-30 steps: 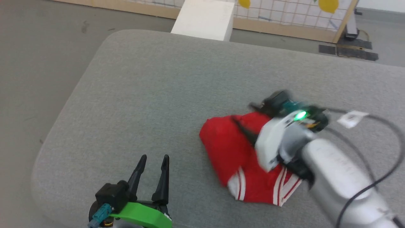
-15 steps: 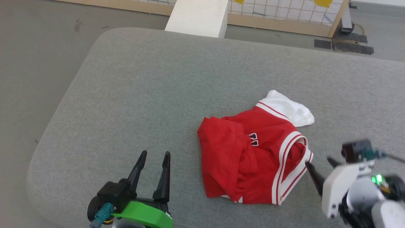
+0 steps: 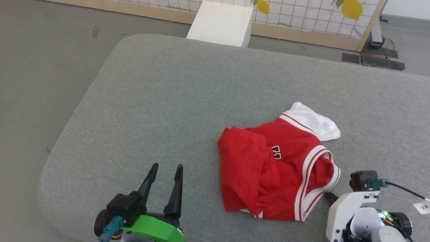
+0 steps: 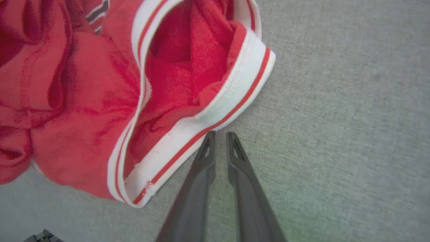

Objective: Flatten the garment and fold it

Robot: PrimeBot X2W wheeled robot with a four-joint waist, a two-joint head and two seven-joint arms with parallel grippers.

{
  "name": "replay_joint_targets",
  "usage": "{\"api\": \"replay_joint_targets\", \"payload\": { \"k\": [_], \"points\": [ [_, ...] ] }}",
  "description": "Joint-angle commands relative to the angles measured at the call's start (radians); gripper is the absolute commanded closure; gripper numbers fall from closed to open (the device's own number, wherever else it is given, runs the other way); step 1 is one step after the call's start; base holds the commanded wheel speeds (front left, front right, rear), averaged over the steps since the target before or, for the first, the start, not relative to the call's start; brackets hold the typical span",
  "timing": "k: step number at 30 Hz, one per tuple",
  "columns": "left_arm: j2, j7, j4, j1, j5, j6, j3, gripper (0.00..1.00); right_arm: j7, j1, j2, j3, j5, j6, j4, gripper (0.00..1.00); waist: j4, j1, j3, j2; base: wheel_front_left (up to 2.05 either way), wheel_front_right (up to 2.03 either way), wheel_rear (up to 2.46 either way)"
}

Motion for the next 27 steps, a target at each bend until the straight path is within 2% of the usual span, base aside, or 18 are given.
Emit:
{"api": "replay_joint_targets", "payload": {
  "k": [1, 7, 10, 11, 12, 13, 17, 21, 23, 25, 26, 27],
  "points": [
    [0.006, -0.001, 0.001, 0.0, -0.006, 0.005, 0.0, 0.0, -0.023, -0.03, 0.002, -0.005, -0.007, -0.001, 0.016, 1.0, -0.006, 0.0, -0.005, 0.0, 0.0, 0.0, 0.0],
    [0.005, -0.003, -0.007, 0.008, -0.013, 0.015, 0.008, 0.0, -0.069, -0.078, 0.002, 0.013, -0.009, -0.001, 0.007, 1.0, -0.035, 0.0, -0.002, 0.0, 0.0, 0.0, 0.0],
    [0.007, -0.005, -0.012, 0.007, -0.013, 0.017, 0.01, 0.0, -0.056, -0.107, -0.032, 0.036, -0.002, -0.001, -0.047, 1.0, -0.051, 0.0, 0.011, 0.0, 0.0, 0.0, 0.0],
    [0.006, -0.005, -0.015, 0.003, -0.012, 0.017, 0.01, 0.0, -0.042, -0.12, -0.055, 0.045, 0.0, -0.001, -0.073, 1.0, -0.058, 0.0, 0.018, 0.0, 0.0, 0.0, 0.0],
    [0.005, -0.006, -0.02, -0.004, -0.013, 0.017, 0.008, 0.0, -0.009, -0.143, -0.112, 0.054, 0.004, -0.001, -0.12, 1.0, -0.066, 0.0, 0.03, 0.0, 0.0, 0.0, 0.0],
    [0.004, -0.006, -0.022, -0.008, -0.014, 0.017, 0.008, 0.0, 0.007, -0.154, -0.143, 0.053, 0.004, -0.001, -0.141, 1.0, -0.07, 0.0, 0.035, 0.0, 0.0, 0.0, 0.0],
    [0.0, -0.008, -0.026, -0.026, -0.015, 0.015, 0.004, 0.0, 0.074, -0.196, -0.281, 0.01, 0.002, -0.001, -0.229, 1.0, -0.074, 0.0, 0.063, 0.0, 0.0, 0.0, 0.0],
    [-0.003, -0.008, -0.026, -0.04, -0.016, 0.011, -0.001, 0.0, 0.116, -0.201, -0.368, -0.061, 0.0, -0.001, -0.281, 1.0, -0.063, 0.0, 0.087, 0.0, 0.0, 0.0, 0.0],
    [-0.004, -0.009, -0.025, -0.046, -0.013, 0.012, -0.002, 0.0, 0.106, -0.194, -0.373, -0.105, 0.0, -0.001, -0.304, 1.0, -0.054, 0.0, 0.096, 0.0, 0.0, 0.0, 0.0],
    [-0.006, -0.009, -0.029, -0.05, -0.011, 0.013, 0.002, 0.0, 0.077, -0.182, -0.344, -0.147, -0.004, -0.001, -0.326, 0.43, -0.048, 0.0, 0.104, 0.0, 0.0, 0.0, 0.0],
    [-0.006, -0.009, -0.03, -0.05, -0.01, 0.013, 0.003, 0.0, 0.065, -0.173, -0.324, -0.161, -0.006, -0.001, -0.332, 0.0, -0.046, 0.0, 0.106, 0.0, 0.0, 0.0, 0.0],
    [-0.006, -0.009, -0.03, -0.051, -0.007, 0.013, 0.004, 0.0, 0.052, -0.16, -0.301, -0.172, -0.009, -0.001, -0.335, 0.0, -0.044, 0.0, 0.109, 0.0, 0.0, 0.0, 0.0]
  ]
}}
